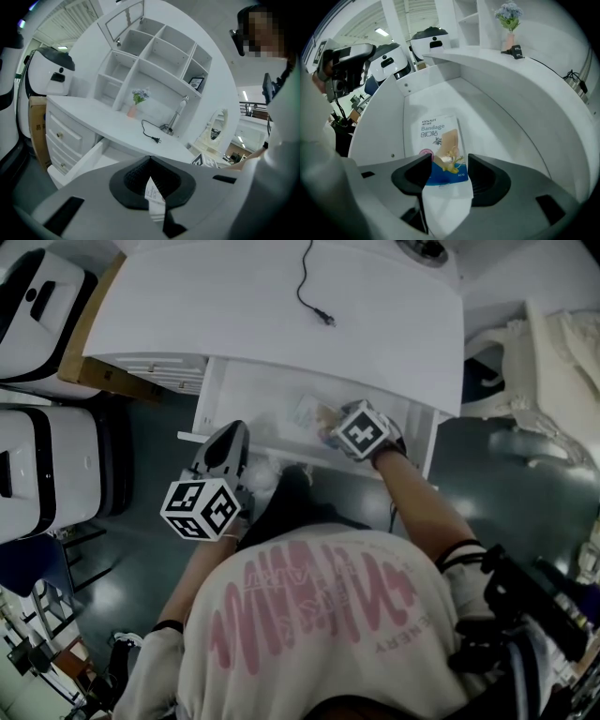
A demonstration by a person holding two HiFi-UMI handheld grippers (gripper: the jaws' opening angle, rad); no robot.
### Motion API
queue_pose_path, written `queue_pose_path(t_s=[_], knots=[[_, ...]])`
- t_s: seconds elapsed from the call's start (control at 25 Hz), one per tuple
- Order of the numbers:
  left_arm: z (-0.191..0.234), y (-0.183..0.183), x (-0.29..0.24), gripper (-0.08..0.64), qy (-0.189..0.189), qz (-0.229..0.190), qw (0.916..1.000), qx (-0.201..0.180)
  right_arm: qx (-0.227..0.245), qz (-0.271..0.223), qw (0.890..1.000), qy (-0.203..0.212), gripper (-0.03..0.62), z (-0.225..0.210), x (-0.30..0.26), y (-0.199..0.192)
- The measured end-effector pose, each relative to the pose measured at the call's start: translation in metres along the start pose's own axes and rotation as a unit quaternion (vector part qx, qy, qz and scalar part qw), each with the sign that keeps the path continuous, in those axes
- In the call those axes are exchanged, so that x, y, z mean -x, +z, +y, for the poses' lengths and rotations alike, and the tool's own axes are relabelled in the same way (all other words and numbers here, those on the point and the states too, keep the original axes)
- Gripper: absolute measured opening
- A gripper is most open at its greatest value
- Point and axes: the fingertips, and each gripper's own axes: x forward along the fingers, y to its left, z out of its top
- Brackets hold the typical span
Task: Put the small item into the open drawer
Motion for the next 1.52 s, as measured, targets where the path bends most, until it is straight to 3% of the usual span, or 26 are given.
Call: queue_pose_path(t_s=[0.4,0.52,0.64,0.96,1.28,1.52], knots=[[-0.026,0.027,0.020,0.029,-0.017,-0.041,0.9987,-0.024,0.047,-0.036,0.998,-0.011,0.230,0.014,0.056,0.022],[-0.036,0.034,0.027,0.029,-0.024,-0.053,0.9979,-0.028,0.020,-0.068,0.997,-0.027,0.208,0.012,0.085,0.033],[-0.047,0.034,0.035,0.029,-0.029,-0.058,0.9974,-0.032,-0.043,-0.124,0.991,-0.020,0.170,0.017,0.117,0.044],[-0.087,0.045,0.056,0.029,-0.045,-0.079,0.9949,-0.045,-0.101,-0.264,0.958,-0.048,0.081,0.037,0.203,0.051],[-0.130,0.046,0.082,0.029,-0.046,-0.113,0.9902,-0.069,-0.143,-0.416,0.893,-0.091,0.052,0.060,0.279,0.036],[-0.154,0.019,0.096,0.029,-0.050,-0.109,0.9905,-0.066,-0.142,-0.427,0.887,-0.106,0.044,0.076,0.296,0.009]])
